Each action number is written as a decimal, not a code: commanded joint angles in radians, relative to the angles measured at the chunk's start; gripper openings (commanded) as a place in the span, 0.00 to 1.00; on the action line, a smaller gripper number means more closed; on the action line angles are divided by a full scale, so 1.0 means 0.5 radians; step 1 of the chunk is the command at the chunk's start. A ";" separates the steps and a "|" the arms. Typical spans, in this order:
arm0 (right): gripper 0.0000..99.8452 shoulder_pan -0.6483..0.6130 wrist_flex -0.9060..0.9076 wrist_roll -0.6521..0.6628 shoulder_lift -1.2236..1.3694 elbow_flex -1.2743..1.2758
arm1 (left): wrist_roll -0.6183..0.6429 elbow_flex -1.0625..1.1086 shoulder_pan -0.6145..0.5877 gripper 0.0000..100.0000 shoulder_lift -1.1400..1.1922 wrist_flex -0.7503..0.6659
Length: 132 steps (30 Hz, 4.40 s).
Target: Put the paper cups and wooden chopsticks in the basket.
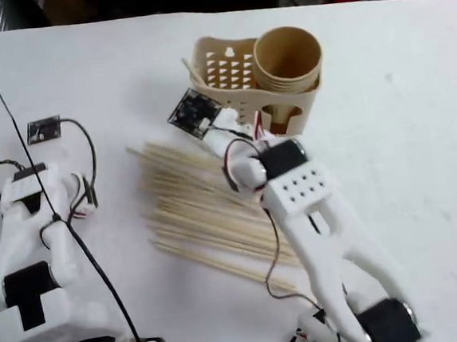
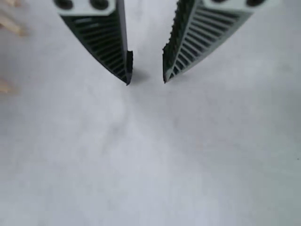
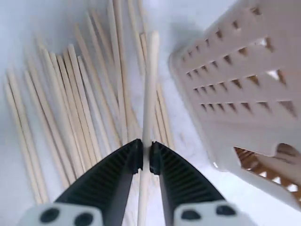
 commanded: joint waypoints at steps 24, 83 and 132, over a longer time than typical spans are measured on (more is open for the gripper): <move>0.02 0.133 -1.527 -0.838 0.020 -1.010 | 0.009 -0.009 0.035 0.12 -0.017 -0.025; 0.08 -0.514 -0.793 0.055 0.345 0.752 | 0.009 -0.009 0.032 0.12 -0.011 -0.025; 0.02 -0.054 -1.045 -0.512 -0.189 -0.982 | 0.009 -0.012 0.035 0.12 -0.011 -0.025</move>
